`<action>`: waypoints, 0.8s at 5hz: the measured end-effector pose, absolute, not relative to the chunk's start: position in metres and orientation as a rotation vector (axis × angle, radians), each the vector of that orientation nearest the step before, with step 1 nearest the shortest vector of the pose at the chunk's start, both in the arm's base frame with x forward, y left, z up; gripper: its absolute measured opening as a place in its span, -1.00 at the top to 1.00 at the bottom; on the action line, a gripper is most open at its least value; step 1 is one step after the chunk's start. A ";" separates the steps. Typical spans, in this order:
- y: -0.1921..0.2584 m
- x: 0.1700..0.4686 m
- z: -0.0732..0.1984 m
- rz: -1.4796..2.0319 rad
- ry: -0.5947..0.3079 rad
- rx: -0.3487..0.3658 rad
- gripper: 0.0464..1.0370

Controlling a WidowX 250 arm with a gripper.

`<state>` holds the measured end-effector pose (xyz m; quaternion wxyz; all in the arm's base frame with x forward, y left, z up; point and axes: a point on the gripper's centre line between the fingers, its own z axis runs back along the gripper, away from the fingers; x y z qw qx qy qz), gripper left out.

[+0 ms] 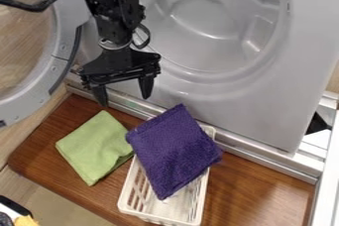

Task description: Picked up the violet cloth from the container and drop it inside

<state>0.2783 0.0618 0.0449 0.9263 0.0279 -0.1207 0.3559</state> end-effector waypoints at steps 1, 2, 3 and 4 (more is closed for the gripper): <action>0.061 0.274 0.037 0.728 -0.217 0.061 -0.93; 0.055 0.263 0.027 0.683 -0.189 0.046 -0.93; 0.047 0.255 0.021 0.614 -0.180 0.028 -0.93; 0.041 0.246 0.018 0.556 -0.171 0.016 -0.93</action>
